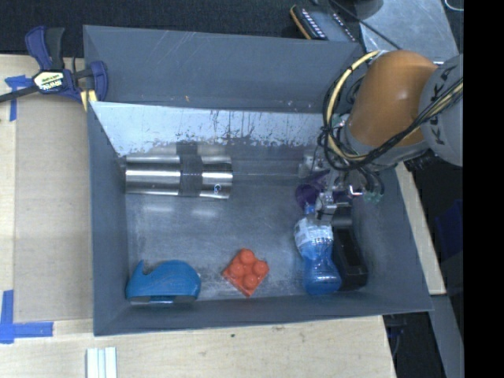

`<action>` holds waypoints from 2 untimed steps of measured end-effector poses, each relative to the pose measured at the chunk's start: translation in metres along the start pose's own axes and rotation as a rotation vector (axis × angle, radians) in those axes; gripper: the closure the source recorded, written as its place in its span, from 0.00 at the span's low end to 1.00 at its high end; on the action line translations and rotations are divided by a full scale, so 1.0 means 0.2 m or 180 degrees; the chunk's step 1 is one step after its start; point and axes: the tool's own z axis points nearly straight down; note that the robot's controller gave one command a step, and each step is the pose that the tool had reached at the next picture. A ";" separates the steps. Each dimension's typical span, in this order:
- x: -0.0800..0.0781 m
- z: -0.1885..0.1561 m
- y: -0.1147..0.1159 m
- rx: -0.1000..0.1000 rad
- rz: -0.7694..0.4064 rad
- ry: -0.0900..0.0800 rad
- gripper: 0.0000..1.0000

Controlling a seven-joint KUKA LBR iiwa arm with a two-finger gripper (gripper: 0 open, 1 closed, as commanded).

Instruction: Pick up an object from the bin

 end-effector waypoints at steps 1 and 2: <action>-0.01 -0.03 0.00 0.0002 -0.0006 -0.0026 0.00; 0.18 0.21 -0.12 -0.0027 -0.0030 -0.0087 0.00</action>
Offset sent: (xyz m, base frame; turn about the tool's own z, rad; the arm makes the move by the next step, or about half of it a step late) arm -0.0442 -0.0296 -0.0485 -0.0051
